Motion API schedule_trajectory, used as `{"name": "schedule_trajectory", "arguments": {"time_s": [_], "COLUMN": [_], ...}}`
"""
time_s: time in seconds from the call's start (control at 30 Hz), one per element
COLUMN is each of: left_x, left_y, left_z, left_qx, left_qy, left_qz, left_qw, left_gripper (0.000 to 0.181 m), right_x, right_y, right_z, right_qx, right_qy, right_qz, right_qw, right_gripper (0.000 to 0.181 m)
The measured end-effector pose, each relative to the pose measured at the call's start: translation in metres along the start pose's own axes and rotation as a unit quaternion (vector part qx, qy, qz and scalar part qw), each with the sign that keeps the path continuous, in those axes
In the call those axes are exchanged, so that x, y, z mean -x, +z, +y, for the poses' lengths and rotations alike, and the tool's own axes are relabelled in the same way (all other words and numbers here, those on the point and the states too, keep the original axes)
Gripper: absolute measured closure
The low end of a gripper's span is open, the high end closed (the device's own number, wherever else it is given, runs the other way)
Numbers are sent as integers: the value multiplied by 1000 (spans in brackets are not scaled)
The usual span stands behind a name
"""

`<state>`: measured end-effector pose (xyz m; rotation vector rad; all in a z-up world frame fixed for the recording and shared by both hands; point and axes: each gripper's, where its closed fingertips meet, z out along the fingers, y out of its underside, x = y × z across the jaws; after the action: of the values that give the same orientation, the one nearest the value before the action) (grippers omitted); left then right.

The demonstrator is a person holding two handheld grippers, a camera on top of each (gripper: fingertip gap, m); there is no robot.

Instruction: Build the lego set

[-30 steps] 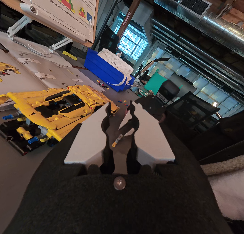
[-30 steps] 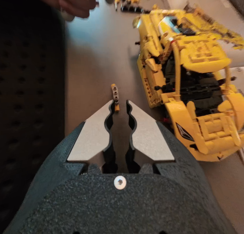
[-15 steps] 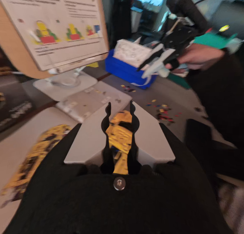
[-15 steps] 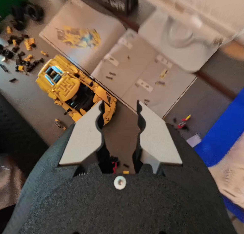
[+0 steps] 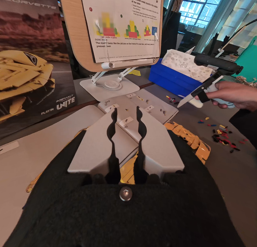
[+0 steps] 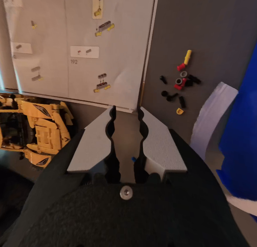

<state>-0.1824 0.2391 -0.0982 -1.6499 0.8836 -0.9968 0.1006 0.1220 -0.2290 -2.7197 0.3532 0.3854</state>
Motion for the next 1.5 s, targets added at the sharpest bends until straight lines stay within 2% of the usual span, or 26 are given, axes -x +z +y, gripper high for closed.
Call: {"name": "schedule_trajectory", "arguments": {"time_s": [0.1, 0.4, 0.8, 0.97, 1.2, 1.33, 1.5], "left_x": [-3, -5, -5, -5, -5, -8, -13], "left_y": [2, 9, 11, 12, 13, 14, 16], "left_z": [5, 14, 19, 21, 22, 24, 25], "left_qx": [14, 29, 37, 40, 43, 45, 49], "left_qy": [-3, 16, 15, 17, 17, 18, -1], "left_qz": [10, 4, 7, 8, 9, 12, 26], "left_qw": [1000, 999, 999, 999, 999, 999, 998], "left_gripper": [154, 157, 157, 157, 157, 157, 157], "right_x": [3, 2, 3, 3, 1, 2, 16], "right_y": [4, 12, 3, 1, 7, 5, -7], "right_z": [2, 9, 6, 5, 7, 8, 2], "right_qx": [4, 30, 11, 8, 19, 25, 15], "right_qy": [12, 9, 11, 14, 6, -10, -71], "right_qz": [-23, -24, -29, -32, -26, -16, 5], "right_qw": [1000, 999, 999, 999, 999, 999, 997], "right_gripper": [151, 154, 158, 164, 181, 181, 181]}}
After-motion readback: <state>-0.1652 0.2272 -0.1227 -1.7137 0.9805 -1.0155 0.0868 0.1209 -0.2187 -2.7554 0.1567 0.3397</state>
